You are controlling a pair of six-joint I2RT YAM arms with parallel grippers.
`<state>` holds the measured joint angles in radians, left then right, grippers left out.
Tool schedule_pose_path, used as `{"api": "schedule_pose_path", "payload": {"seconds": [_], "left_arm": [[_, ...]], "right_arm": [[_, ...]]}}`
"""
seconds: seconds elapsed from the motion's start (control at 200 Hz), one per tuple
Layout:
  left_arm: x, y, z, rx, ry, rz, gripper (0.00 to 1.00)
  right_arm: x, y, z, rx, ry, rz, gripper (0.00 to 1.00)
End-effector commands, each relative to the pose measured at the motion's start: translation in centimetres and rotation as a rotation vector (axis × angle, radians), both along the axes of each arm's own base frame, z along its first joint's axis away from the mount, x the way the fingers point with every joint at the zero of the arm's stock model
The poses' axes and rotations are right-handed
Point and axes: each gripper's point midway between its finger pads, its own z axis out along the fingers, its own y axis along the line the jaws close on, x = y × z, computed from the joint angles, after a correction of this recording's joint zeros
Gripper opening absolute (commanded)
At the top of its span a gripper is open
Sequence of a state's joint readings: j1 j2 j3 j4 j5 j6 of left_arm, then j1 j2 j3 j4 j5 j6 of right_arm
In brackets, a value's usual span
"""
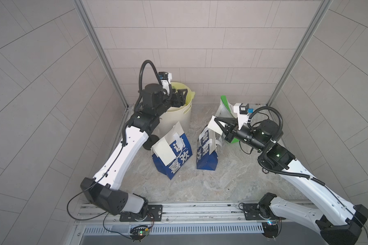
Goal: Shred takeout receipts and throw away
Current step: Place the takeout receipt in the trash bin.
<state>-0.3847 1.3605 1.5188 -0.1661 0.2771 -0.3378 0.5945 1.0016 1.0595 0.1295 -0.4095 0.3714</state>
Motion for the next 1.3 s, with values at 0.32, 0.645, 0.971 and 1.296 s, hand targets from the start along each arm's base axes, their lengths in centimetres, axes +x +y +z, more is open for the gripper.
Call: {"api": "schedule_pose_path", "payload": {"seconds": [0.32, 0.645, 0.971, 1.296], "left_arm": [[-13.6, -6.7, 0.6, -0.257, -0.007, -0.648, 0.81], [-14.1, -8.0, 0.0, -0.279, 0.028, -0.734, 0.45], [-12.1, -6.5, 0.3, -0.25, -0.017, -0.552, 0.0], [-0.9, 1.9, -2.1, -0.023, 0.132, 0.212, 0.0]], "right_arm": [[0.4, 2.3, 5.6, 0.269, -0.009, 0.168, 0.0], [1.0, 3.3, 6.6, 0.351, 0.008, 0.228, 0.0], [1.1, 3.3, 6.0, 0.314, 0.008, 0.209, 0.31], [3.7, -0.5, -0.3, 0.036, 0.04, -0.138, 0.64]]}}
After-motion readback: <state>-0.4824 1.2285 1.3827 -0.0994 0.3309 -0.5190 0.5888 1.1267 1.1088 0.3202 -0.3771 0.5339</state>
